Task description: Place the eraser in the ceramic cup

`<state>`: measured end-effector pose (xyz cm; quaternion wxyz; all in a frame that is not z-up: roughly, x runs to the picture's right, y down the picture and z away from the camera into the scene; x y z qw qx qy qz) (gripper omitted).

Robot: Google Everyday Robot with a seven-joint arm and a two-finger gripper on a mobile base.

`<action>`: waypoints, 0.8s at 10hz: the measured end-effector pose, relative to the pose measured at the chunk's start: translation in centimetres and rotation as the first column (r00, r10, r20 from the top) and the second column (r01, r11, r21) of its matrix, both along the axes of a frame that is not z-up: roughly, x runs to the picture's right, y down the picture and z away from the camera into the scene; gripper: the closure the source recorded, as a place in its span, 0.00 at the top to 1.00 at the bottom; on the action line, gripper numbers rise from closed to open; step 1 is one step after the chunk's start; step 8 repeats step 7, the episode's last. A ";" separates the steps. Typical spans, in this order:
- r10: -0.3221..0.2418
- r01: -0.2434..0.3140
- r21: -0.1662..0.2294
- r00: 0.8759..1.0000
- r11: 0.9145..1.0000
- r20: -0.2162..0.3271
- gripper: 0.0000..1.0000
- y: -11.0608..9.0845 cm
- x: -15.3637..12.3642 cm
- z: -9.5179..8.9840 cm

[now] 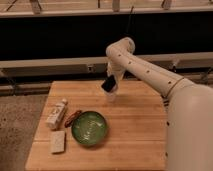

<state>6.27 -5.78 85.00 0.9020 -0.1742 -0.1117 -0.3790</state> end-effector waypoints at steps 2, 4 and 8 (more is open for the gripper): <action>-0.002 0.002 0.000 1.000 1.000 0.000 0.80 0.0 0.0 0.0; -0.004 0.004 0.000 1.000 1.000 0.001 0.80 0.1 -0.1 0.0; -0.008 0.008 0.000 1.000 1.000 0.002 0.80 0.2 -0.1 0.1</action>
